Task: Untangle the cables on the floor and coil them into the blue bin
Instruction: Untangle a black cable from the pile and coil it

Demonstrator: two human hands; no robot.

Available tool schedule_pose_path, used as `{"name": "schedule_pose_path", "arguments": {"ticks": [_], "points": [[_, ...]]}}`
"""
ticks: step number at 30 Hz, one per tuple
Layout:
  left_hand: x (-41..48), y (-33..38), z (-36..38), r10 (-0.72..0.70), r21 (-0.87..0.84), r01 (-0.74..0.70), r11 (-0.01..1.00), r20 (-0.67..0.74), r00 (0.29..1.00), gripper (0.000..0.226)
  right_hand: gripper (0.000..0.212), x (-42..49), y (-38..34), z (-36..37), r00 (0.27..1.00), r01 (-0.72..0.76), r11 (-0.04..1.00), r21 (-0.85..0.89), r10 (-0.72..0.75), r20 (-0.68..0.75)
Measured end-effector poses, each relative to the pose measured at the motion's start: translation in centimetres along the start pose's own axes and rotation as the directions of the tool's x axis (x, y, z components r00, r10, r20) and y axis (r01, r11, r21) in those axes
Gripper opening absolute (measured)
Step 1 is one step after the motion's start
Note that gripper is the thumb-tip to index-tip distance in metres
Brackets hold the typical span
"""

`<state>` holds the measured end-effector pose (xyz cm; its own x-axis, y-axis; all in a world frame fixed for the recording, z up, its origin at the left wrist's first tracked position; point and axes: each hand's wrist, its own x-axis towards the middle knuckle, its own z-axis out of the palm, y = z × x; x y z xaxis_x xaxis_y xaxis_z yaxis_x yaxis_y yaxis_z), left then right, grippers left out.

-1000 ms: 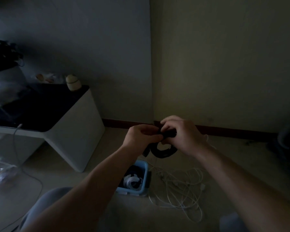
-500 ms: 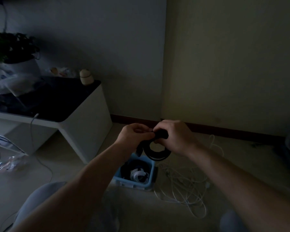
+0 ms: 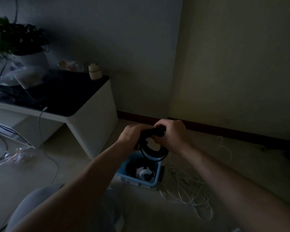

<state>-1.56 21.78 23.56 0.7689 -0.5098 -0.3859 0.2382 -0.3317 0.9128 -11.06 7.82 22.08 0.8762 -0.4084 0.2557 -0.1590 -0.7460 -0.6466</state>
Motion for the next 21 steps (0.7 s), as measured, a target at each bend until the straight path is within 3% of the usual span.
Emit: {"name": "schedule_pose_path", "arguments": {"ticks": [6, 8, 11, 21], "points": [[1.9, -1.2, -0.3, -0.182, -0.111, 0.187, 0.976, 0.056, 0.982, 0.028, 0.018, 1.7, 2.0, 2.7, 0.980, -0.189, 0.977, 0.102, 0.193, -0.038], [3.3, -2.4, -0.1, -0.186, -0.046, 0.187, 0.981, 0.038, 0.982, 0.028, 0.020, 2.0, 2.9, 4.6, 0.971, -0.236, 0.967, 0.101, 0.238, -0.014], [5.6, -5.4, 0.1, -0.156, 0.043, 0.156, 0.987, -0.006, 0.988, 0.009, 0.019, 2.5, 4.6, 7.9, 0.948, -0.316, 0.937, 0.148, 0.317, 0.022], [14.1, -15.5, -1.2, -0.140, 0.156, 0.170, 0.973, -0.185, 0.973, 0.042, 0.019, 2.7, 10.2, 18.2, 0.833, -0.551, 0.793, 0.258, 0.538, 0.125]]}}
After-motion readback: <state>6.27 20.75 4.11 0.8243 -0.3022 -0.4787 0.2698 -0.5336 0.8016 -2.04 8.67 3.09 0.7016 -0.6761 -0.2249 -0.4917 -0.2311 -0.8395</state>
